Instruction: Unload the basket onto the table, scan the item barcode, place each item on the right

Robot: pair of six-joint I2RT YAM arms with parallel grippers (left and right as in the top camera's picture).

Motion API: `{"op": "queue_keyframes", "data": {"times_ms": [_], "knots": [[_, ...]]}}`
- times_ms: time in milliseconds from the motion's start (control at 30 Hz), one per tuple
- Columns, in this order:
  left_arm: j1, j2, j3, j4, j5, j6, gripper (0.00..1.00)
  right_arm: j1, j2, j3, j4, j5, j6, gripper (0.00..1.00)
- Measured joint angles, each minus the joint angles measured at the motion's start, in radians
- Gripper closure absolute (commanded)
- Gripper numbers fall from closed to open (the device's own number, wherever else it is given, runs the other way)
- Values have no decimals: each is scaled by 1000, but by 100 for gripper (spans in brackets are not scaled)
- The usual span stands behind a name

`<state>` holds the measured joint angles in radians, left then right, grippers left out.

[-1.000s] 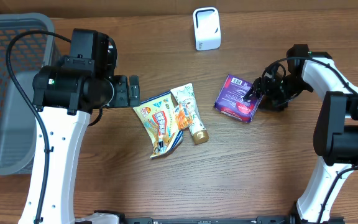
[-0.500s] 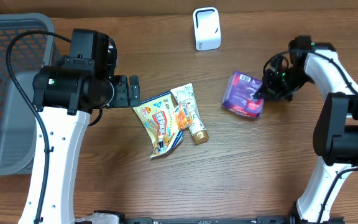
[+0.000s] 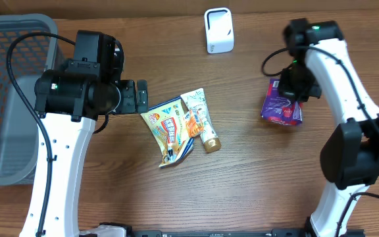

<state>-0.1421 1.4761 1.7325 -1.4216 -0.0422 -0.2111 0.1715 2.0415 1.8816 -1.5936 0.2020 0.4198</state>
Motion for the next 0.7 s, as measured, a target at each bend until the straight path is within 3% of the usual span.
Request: {"op": "queue_keyframes", "data": {"times_ms": [267, 500, 700], "knots": [[0, 0, 0, 0, 0, 0, 0, 180, -2, -1, -63, 195, 91, 93], [0, 0, 0, 0, 0, 0, 0, 203, -2, -67, -39, 225, 136, 93], [0, 0, 0, 0, 0, 0, 0, 255, -2, -175, -21, 224, 150, 85]]}}
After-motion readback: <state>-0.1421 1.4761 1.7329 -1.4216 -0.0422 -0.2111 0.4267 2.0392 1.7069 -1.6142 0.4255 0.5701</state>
